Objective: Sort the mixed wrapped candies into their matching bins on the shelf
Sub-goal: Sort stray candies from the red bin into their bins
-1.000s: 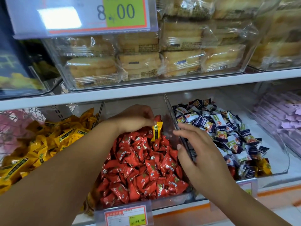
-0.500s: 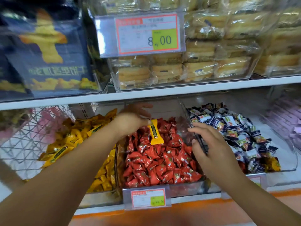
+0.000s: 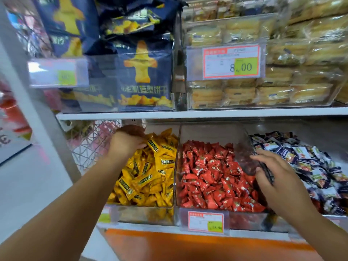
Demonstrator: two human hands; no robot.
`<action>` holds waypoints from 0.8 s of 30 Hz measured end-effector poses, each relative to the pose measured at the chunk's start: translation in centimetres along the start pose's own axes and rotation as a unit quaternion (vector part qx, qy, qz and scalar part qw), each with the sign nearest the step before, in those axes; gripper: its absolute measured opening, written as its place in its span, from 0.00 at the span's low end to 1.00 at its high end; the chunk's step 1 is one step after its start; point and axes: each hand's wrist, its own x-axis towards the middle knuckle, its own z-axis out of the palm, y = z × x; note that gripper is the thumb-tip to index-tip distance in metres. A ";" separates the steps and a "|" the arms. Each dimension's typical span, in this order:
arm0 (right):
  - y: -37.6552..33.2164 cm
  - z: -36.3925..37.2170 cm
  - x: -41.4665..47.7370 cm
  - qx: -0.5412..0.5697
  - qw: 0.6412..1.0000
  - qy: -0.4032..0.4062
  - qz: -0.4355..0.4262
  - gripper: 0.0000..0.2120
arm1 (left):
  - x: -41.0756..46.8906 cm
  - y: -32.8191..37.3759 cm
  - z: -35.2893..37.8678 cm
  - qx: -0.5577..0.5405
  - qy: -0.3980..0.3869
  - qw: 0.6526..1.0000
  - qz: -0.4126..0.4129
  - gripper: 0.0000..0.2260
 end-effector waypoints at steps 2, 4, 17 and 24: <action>-0.2 -0.2 0.1 0.001 1.000 -0.005 0.003 0.14 | -1.0 0.1 0.3 -0.003 0.045 0.998 0.035 0.06; -0.4 -0.4 0.3 -0.021 0.999 -0.017 -0.018 0.13 | -2.5 0.6 0.5 0.043 0.054 0.994 0.088 0.07; -6.6 7.3 4.4 -0.162 0.868 -0.466 -0.061 0.39 | -8.8 -1.9 5.5 0.101 -0.133 0.952 0.255 0.35; -3.6 8.2 10.2 -0.258 0.886 -0.386 -0.003 0.37 | -8.8 -2.2 5.0 0.095 -0.144 0.947 0.272 0.34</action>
